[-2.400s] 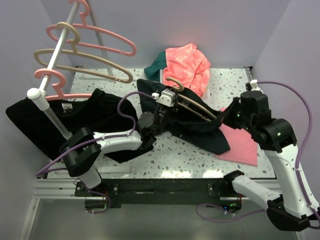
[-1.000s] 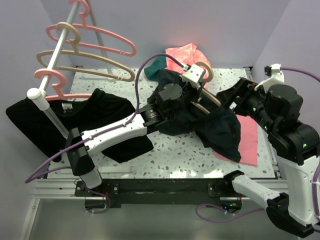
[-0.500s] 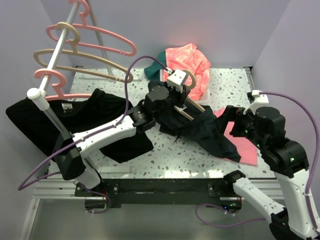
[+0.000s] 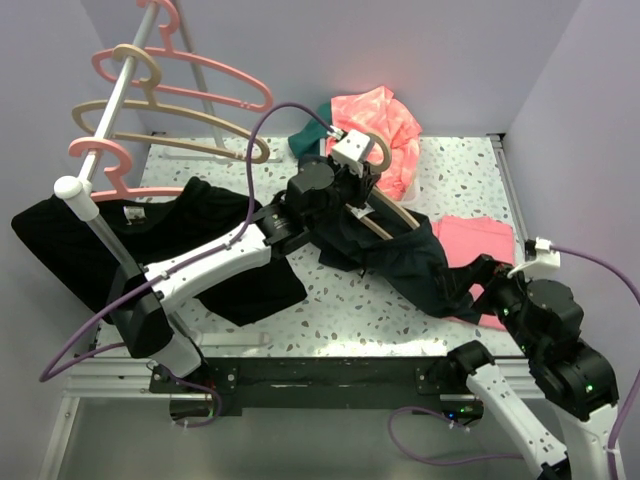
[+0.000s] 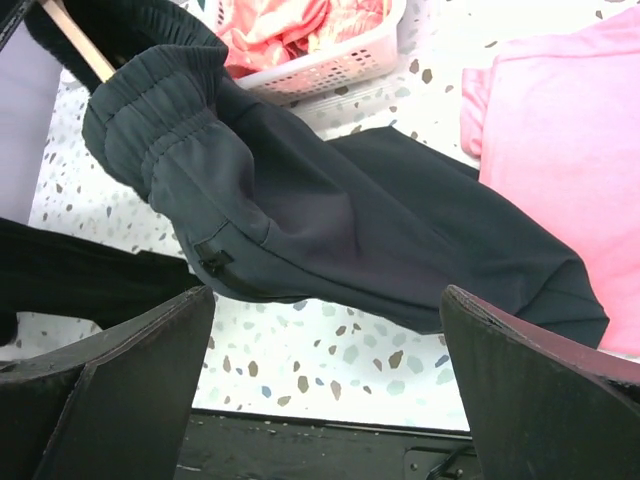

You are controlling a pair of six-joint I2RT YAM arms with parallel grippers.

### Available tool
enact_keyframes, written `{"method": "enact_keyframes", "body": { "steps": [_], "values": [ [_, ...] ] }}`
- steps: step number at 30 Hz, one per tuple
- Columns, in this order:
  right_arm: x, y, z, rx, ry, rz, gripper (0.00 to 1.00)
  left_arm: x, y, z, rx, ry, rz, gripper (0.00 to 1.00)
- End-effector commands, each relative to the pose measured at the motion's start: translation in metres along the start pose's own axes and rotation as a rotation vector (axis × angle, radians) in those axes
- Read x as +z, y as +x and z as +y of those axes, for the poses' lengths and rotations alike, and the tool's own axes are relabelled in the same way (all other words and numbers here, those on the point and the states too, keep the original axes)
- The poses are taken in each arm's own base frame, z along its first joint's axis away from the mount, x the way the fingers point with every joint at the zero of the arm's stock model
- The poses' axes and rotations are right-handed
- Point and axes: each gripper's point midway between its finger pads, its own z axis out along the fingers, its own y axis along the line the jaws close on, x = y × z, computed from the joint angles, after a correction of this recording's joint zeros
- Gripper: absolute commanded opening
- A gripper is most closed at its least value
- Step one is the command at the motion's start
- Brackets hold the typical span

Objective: Place the shorts on the hanger

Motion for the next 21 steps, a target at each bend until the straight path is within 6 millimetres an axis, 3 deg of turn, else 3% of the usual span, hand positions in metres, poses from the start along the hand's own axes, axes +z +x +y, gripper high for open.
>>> {"method": "enact_keyframes", "body": {
  "steps": [1, 8, 10, 11, 12, 14, 15, 16, 21],
  "values": [
    [0.007, -0.003, 0.019, -0.044, -0.082, 0.024, 0.99, 0.002, -0.045, -0.01, 0.001, 0.062, -0.111, 0.0],
    [0.026, -0.005, 0.024, -0.184, -0.074, 0.091, 0.98, -0.001, -0.042, -0.017, 0.028, 0.109, -0.098, 0.0],
    [0.031, 0.0, 0.023, -0.206, -0.071, 0.111, 0.93, -0.002, -0.042, -0.02, 0.035, 0.124, -0.097, 0.0],
    [0.033, 0.005, 0.027, -0.217, -0.098, 0.141, 0.9, -0.002, -0.041, -0.02, 0.04, 0.126, -0.092, 0.0],
    [0.034, 0.007, 0.028, -0.235, -0.109, 0.153, 0.8, -0.003, -0.041, -0.02, 0.043, 0.126, -0.093, 0.0],
    [0.036, 0.009, 0.03, -0.247, -0.11, 0.173, 0.7, -0.003, -0.041, -0.022, 0.047, 0.14, -0.093, 0.0],
    [0.038, 0.006, 0.033, -0.264, -0.116, 0.18, 0.59, -0.004, -0.039, -0.023, 0.051, 0.146, -0.091, 0.0],
    [0.038, 0.004, 0.035, -0.272, -0.126, 0.18, 0.54, -0.005, -0.038, -0.026, 0.052, 0.165, -0.09, 0.0],
    [0.044, -0.004, 0.062, -0.305, -0.231, 0.211, 0.41, -0.008, -0.038, -0.035, 0.033, 0.204, -0.1, 0.0]
  ]
}}
